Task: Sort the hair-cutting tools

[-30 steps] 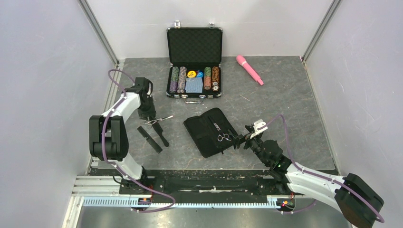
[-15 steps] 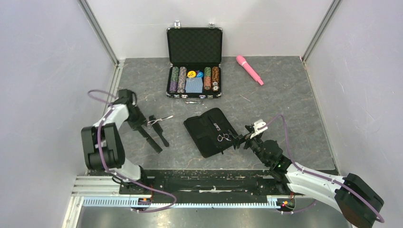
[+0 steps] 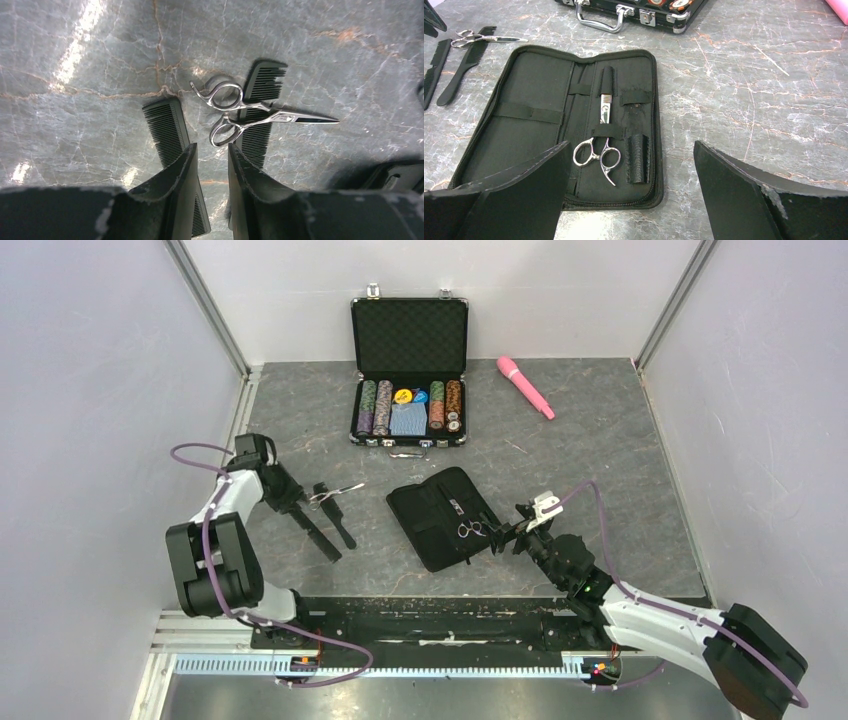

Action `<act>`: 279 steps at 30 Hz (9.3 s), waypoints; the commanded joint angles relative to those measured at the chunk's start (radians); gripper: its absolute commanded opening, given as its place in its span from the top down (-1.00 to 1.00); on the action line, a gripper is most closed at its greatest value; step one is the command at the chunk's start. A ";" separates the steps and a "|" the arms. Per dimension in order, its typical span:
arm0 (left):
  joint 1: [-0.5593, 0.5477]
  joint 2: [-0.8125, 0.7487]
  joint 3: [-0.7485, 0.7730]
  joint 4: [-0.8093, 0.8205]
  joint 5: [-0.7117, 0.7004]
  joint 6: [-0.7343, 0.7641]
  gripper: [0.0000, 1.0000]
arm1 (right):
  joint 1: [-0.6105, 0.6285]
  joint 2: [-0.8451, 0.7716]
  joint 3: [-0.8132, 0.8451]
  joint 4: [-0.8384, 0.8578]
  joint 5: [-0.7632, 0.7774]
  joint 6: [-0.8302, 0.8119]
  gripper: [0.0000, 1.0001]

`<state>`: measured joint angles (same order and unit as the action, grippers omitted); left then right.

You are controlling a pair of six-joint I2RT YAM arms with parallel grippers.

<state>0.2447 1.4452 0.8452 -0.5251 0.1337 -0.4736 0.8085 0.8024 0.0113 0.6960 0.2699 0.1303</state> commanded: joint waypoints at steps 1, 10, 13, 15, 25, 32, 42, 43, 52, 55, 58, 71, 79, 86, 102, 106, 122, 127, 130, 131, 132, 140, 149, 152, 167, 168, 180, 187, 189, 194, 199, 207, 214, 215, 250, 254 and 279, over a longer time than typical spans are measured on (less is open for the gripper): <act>-0.033 0.024 0.044 -0.053 -0.035 0.003 0.31 | -0.001 0.012 -0.006 0.054 0.006 0.009 -0.87; -0.062 0.102 0.070 -0.055 -0.040 0.005 0.37 | 0.000 0.014 -0.007 0.054 0.008 0.008 -0.87; -0.063 0.120 0.082 -0.055 -0.043 0.002 0.40 | 0.000 0.014 -0.007 0.054 0.009 0.008 -0.87; -0.063 0.122 0.091 -0.050 -0.053 -0.001 0.41 | 0.000 0.013 -0.007 0.054 0.008 0.008 -0.87; -0.065 0.159 0.107 -0.049 -0.045 0.001 0.47 | 0.000 0.010 -0.007 0.051 0.010 0.006 -0.87; -0.092 0.159 0.107 -0.080 -0.093 0.014 0.48 | 0.000 0.013 -0.007 0.051 0.010 0.006 -0.88; -0.109 0.173 0.109 -0.083 -0.111 0.010 0.48 | 0.000 0.015 -0.006 0.051 0.008 0.007 -0.88; -0.108 0.177 0.112 -0.081 -0.112 0.007 0.48 | 0.000 0.016 -0.007 0.051 0.008 0.007 -0.87; -0.120 0.208 0.116 -0.075 -0.113 0.001 0.57 | 0.000 0.012 -0.007 0.051 0.008 0.008 -0.88; -0.122 0.204 0.119 -0.085 -0.117 0.005 0.77 | 0.000 0.010 -0.007 0.051 0.008 0.008 -0.88; -0.121 0.172 0.114 -0.090 -0.130 0.006 0.96 | 0.000 0.009 -0.006 0.051 0.011 0.008 -0.88; -0.165 -0.152 0.083 -0.031 -0.247 0.013 0.96 | 0.001 0.007 0.034 0.002 -0.029 -0.009 -0.87; -0.216 -0.235 0.084 -0.013 -0.241 0.017 0.95 | 0.000 0.061 0.121 0.065 -0.228 -0.062 -0.81; -0.232 -0.247 0.089 0.008 -0.178 -0.006 0.95 | -0.001 0.206 0.243 0.103 -0.319 -0.095 -0.77; -0.348 -0.358 0.179 0.007 -0.094 -0.055 0.96 | 0.038 0.431 0.457 0.182 -0.432 -0.231 -0.75; -0.378 -0.389 0.199 0.008 -0.031 -0.049 0.95 | 0.038 0.464 0.533 0.108 -0.437 -0.261 -0.75; -0.522 -0.369 0.183 0.127 0.336 -0.055 0.96 | 0.039 0.412 0.568 -0.143 -0.363 -0.266 -0.75; -0.590 -0.367 0.185 0.128 0.369 -0.026 0.96 | 0.038 0.423 0.600 -0.183 -0.402 -0.298 -0.76; -0.627 -0.366 0.193 0.118 0.370 -0.009 0.96 | 0.040 0.424 0.613 -0.190 -0.411 -0.311 -0.76; -0.638 -0.367 0.196 0.117 0.369 -0.004 0.96 | 0.039 0.427 0.618 -0.195 -0.402 -0.314 -0.76; -0.648 -0.367 0.197 0.116 0.367 -0.001 0.96 | 0.038 0.428 0.624 -0.201 -0.388 -0.316 -0.75; -0.684 -0.367 0.208 0.115 0.358 0.011 0.95 | 0.039 0.443 0.649 -0.235 -0.414 -0.328 -0.57; -0.693 -0.360 0.230 0.100 0.360 0.008 0.95 | 0.038 0.466 0.667 -0.270 -0.446 -0.333 0.38; -0.693 -0.366 0.228 0.101 0.352 0.007 0.91 | 0.038 0.470 0.676 -0.284 -0.456 -0.334 0.70; -0.685 -0.411 0.089 0.312 0.403 -0.117 -0.55 | 0.000 0.431 0.639 -0.229 -0.617 -0.225 1.00; -0.684 -0.412 0.080 0.333 0.429 -0.115 -0.56 | -0.014 0.431 0.638 -0.220 -0.644 -0.207 1.00; -0.565 -0.457 -0.131 0.949 0.717 -0.368 -0.67 | -0.088 0.422 0.628 -0.159 -0.889 -0.072 1.00; -0.571 -0.424 -0.155 1.104 0.748 -0.416 -0.62 | -0.089 0.435 0.650 -0.144 -0.935 -0.029 1.00; -0.574 -0.433 -0.155 1.094 0.748 -0.396 -0.61 | -0.090 0.438 0.657 -0.141 -0.941 -0.019 1.00; -0.584 -0.444 -0.156 1.047 0.743 -0.341 -0.42 | -0.090 0.446 0.664 -0.125 -0.948 0.003 1.00; -0.605 -0.443 -0.155 1.011 0.724 -0.301 -0.37 | -0.089 0.454 0.670 -0.122 -0.956 0.017 1.00; -0.644 -0.440 -0.131 0.948 0.693 -0.236 -0.02 | -0.088 0.458 0.674 -0.123 -0.959 0.025 1.00; -0.655 -0.438 -0.127 0.939 0.679 -0.218 0.27 | -0.088 0.465 0.676 -0.119 -0.970 0.030 0.99; -0.655 -0.437 -0.125 0.938 0.679 -0.217 0.30 | -0.087 0.466 0.676 -0.119 -0.972 0.031 0.99; -0.383 -0.594 -0.011 0.095 -0.221 0.065 0.96 | 0.078 0.728 0.834 -0.530 -0.503 -0.046 -0.01; -0.384 -0.605 -0.021 0.102 -0.223 0.070 0.95 | 0.095 0.801 0.888 -0.538 -0.532 -0.018 0.03; -0.409 -0.608 -0.050 0.144 -0.112 0.056 0.95 | 0.172 0.779 0.884 -0.888 -0.597 -0.323 0.99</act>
<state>-0.1532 0.8433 0.7975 -0.4400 -0.0498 -0.4458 0.9710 1.6642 0.9184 -0.0357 -0.2871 -0.0269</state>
